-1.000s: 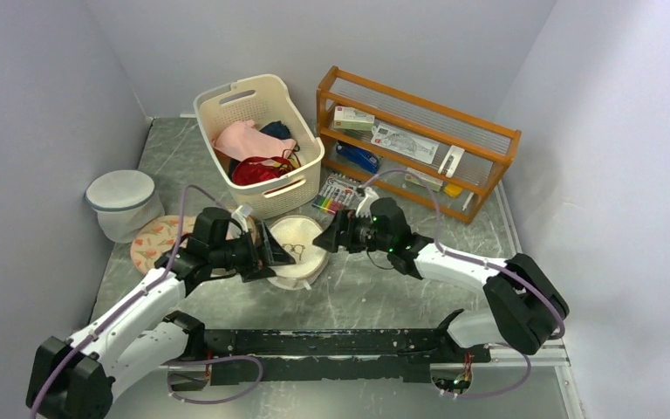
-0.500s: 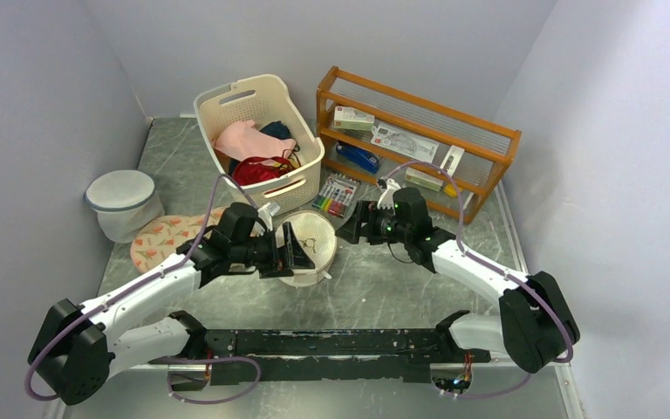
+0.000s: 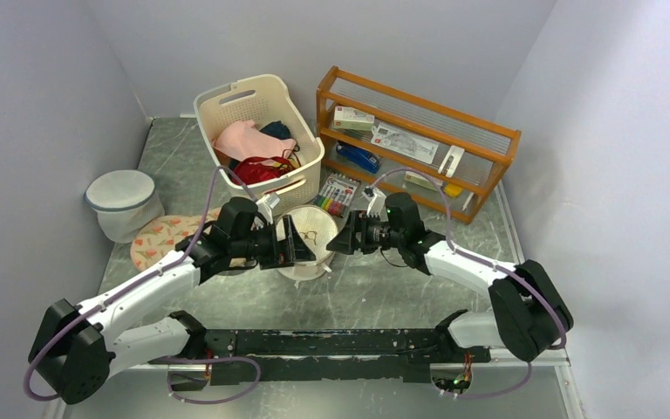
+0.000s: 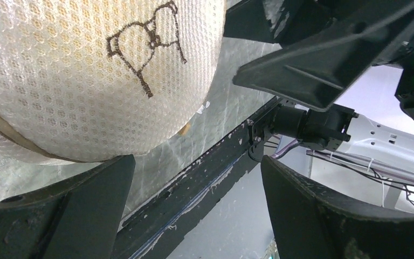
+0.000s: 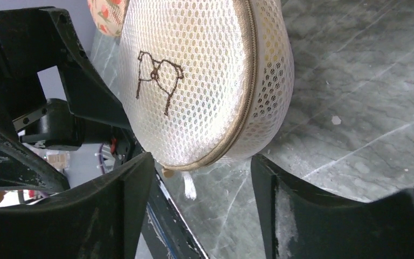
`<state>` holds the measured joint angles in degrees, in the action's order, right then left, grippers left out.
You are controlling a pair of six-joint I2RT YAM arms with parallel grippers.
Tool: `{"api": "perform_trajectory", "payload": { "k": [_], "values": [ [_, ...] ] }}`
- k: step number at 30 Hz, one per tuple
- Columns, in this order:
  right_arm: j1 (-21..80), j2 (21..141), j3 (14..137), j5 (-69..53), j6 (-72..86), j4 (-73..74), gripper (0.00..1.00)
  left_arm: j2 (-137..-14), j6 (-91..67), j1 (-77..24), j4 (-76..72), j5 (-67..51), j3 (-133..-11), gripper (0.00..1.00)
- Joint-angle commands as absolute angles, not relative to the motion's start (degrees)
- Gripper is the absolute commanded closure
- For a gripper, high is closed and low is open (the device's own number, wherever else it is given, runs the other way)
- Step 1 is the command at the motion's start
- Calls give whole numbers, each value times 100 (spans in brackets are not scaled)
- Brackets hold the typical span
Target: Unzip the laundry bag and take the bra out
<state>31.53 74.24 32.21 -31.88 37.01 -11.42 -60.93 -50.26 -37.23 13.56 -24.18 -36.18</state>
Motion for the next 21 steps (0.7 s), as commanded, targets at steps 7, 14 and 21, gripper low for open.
{"api": "perform_trajectory", "payload": {
  "k": [7,14,21],
  "values": [
    [3190,8027,3224,-3291,4183,-1955,54,-5739,-4224,-3768,2202,-1892,-4482,1],
    [3174,8307,3600,-3287,3991,-1783,68,-5631,-3408,-3852,3395,-1320,-5347,1],
    [3167,8350,3619,-3335,4032,-1827,82,-5610,-2636,-3867,3814,-795,-5915,1]
  ]
}}
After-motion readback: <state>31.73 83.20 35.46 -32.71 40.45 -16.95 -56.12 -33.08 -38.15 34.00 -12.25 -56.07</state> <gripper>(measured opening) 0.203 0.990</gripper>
